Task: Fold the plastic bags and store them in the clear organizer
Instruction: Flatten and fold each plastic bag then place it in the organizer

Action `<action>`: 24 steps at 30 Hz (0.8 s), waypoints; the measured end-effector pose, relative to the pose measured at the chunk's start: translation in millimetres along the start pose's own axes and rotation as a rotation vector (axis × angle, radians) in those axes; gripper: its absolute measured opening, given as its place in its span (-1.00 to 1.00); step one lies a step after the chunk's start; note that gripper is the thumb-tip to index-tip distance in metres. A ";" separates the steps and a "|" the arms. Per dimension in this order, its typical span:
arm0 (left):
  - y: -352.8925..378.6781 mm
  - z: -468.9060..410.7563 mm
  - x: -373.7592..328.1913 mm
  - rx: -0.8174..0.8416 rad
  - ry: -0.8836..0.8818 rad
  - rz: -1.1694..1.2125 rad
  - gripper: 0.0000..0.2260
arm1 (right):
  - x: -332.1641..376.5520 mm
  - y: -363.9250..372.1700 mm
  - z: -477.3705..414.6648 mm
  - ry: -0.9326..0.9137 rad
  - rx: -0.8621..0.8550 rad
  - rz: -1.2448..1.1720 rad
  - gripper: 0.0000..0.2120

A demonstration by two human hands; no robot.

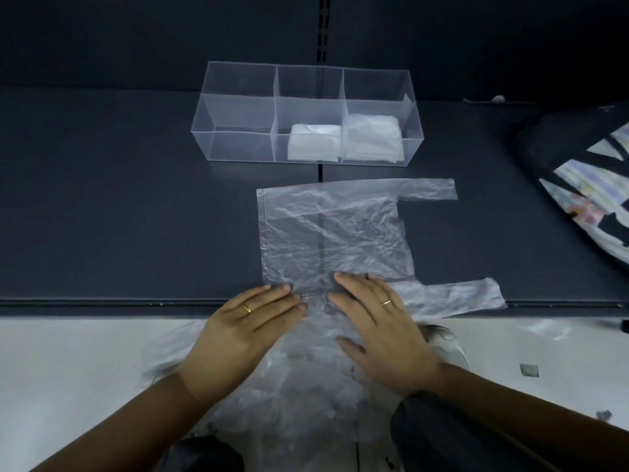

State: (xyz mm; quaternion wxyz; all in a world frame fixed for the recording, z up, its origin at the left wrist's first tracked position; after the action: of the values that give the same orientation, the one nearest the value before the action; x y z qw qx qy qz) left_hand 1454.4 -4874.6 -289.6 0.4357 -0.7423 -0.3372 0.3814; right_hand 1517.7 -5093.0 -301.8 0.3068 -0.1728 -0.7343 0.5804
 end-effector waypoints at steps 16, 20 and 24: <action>-79.1 -29.2 62.9 0.095 -0.824 0.823 -0.78 | -119.8 -109.3 5.9 0.586 -0.018 -0.752 -0.86; -64.2 -40.4 57.6 0.214 -0.797 1.008 -0.36 | -138.9 -100.2 -24.8 0.583 0.100 -0.672 -0.96; -47.5 -39.8 45.2 0.367 -0.776 1.114 -0.21 | -147.3 -89.0 -52.5 0.610 0.196 -0.665 -0.90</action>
State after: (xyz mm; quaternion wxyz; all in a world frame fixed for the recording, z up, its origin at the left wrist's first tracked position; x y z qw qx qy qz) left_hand 1502.4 -4833.7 -245.9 0.1418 -0.5295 0.0320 0.8358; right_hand 1671.7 -5167.4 -246.1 0.6933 -0.0607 -0.5677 0.4397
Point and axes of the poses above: each hand's wrist, its own z-axis away from the middle knuckle, its own y-axis out of the palm, x = y × z, the point moved 1 cm from there along -z, towards the middle knuckle, and after that the axes turned 2 degrees about -x, right-handed, at the moved point
